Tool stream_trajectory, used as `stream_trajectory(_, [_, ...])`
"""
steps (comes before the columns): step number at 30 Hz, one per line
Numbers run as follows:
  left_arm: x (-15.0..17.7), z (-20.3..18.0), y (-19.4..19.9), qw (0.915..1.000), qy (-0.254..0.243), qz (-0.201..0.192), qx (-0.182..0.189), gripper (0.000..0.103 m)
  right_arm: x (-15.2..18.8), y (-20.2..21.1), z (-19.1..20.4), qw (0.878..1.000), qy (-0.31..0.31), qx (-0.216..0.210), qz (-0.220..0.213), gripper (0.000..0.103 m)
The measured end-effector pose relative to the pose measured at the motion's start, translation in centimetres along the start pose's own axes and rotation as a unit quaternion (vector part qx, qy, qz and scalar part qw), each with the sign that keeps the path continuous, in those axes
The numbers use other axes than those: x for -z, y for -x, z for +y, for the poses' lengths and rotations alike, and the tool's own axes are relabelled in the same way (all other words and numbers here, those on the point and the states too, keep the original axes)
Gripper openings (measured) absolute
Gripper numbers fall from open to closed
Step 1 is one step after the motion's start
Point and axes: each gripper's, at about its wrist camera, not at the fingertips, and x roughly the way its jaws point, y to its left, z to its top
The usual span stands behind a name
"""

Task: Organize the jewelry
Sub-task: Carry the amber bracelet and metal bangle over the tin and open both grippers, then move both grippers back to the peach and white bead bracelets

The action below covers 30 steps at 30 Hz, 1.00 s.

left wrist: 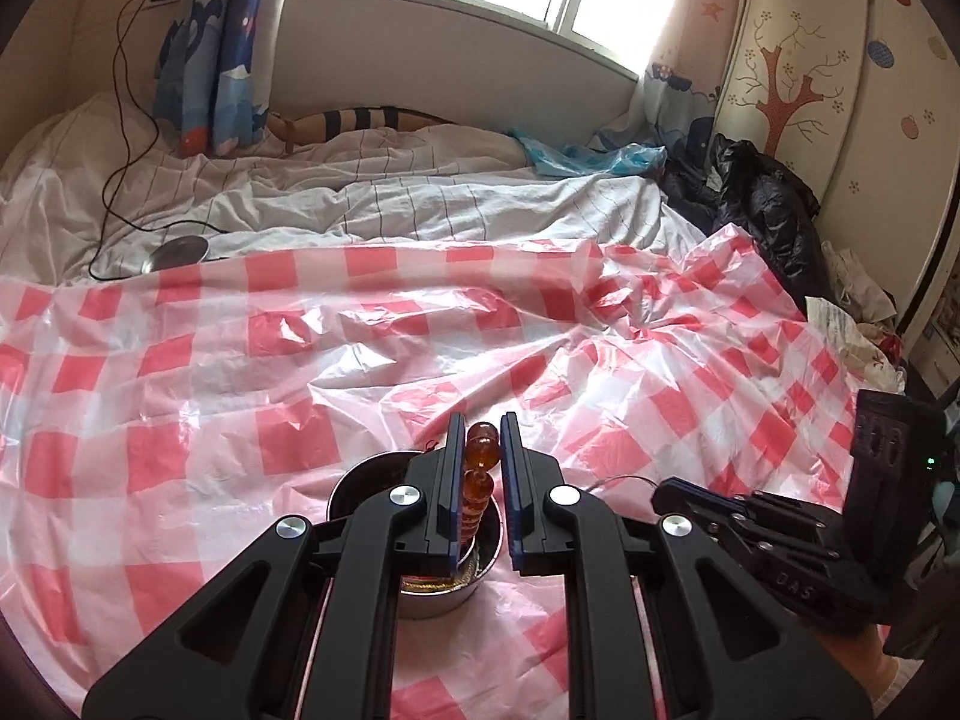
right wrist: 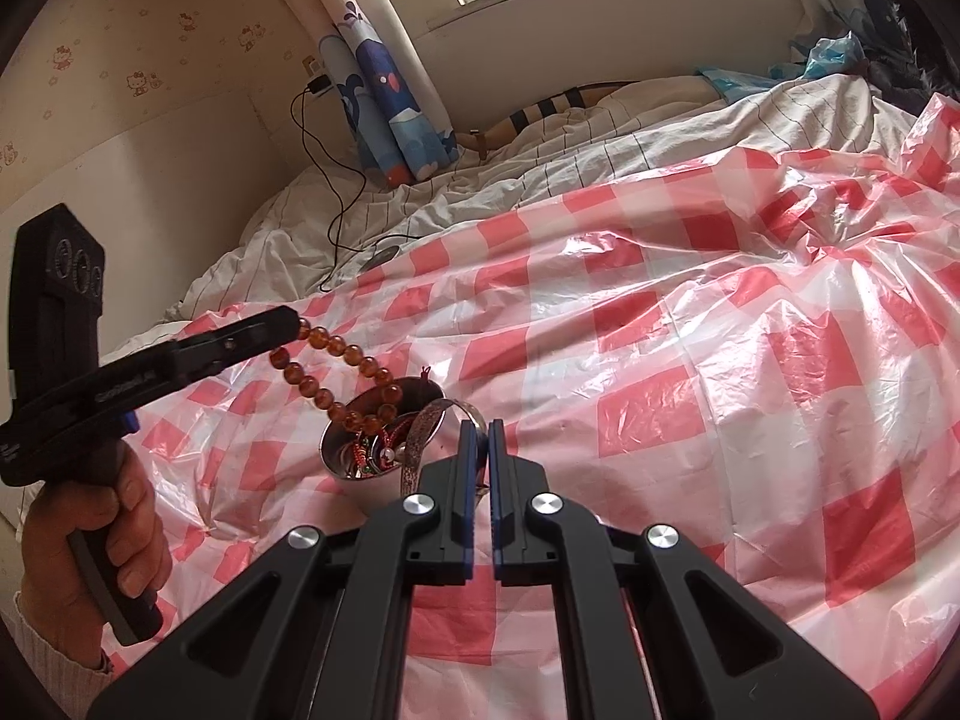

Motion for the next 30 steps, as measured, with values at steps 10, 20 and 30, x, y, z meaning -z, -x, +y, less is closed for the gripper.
stream_trajectory(10, [3.0, 3.5, -4.2, 0.9942, 0.023, 0.087, -0.059, 0.031, -0.4, -1.1, 0.3, 1.0, -0.002, -0.003, 0.006, 0.005])
stream_trajectory(20, [6.5, 2.4, 2.9, 0.9901, -0.033, 0.053, -0.126, 0.065, -3.0, -6.5, 4.3, 0.999, 0.012, -0.033, 0.014, 0.005])
stream_trajectory(30, [11.4, 2.0, 3.4, 0.9918, -0.005, 0.095, -0.085, 0.067, -1.6, -11.7, 5.5, 0.992, 0.074, 0.024, 0.096, 0.005])
